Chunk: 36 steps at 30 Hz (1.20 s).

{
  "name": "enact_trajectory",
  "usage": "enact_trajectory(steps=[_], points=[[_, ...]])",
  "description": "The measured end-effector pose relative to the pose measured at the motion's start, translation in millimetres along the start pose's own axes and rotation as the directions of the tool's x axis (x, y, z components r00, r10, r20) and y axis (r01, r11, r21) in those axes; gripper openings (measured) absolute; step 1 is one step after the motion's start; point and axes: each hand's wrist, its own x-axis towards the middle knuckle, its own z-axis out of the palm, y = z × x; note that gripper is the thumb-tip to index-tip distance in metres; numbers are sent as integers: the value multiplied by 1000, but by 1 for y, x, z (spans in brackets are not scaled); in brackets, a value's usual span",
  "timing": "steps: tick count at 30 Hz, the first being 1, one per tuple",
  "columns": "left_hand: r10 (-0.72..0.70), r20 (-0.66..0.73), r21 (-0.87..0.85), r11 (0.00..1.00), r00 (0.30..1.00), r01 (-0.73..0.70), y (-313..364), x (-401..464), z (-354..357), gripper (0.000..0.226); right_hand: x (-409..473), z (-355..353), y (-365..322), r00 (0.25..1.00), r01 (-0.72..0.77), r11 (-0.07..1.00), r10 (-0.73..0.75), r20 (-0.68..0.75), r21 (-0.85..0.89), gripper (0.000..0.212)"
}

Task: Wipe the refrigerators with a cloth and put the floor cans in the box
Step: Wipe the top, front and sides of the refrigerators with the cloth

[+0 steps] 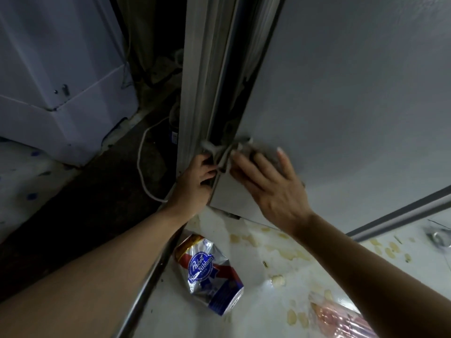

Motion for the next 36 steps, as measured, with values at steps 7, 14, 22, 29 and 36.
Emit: enact_trajectory(steps=[7,14,22,29,36], points=[[-156,-41,-70,986,987,153,-29,10,-6,66,3,19,-18,999,29,997,-26,-44,70,45],[-228,-80,14,973,970,230,-43,12,-6,60,-23,54,-63,924,257,963,-270,272,86,57],[-228,-46,100,968,973,232,-44,8,-1,62,-25,76,-94,763,365,922,-376,525,129,73],[-200,-68,125,970,977,208,-29,7,10,67,-19,58,-81,780,367,918,-393,487,152,66],[-166,-68,238,955,984,178,-20,-1,14,63,-58,43,-25,997,23,992,-33,75,124,48]])
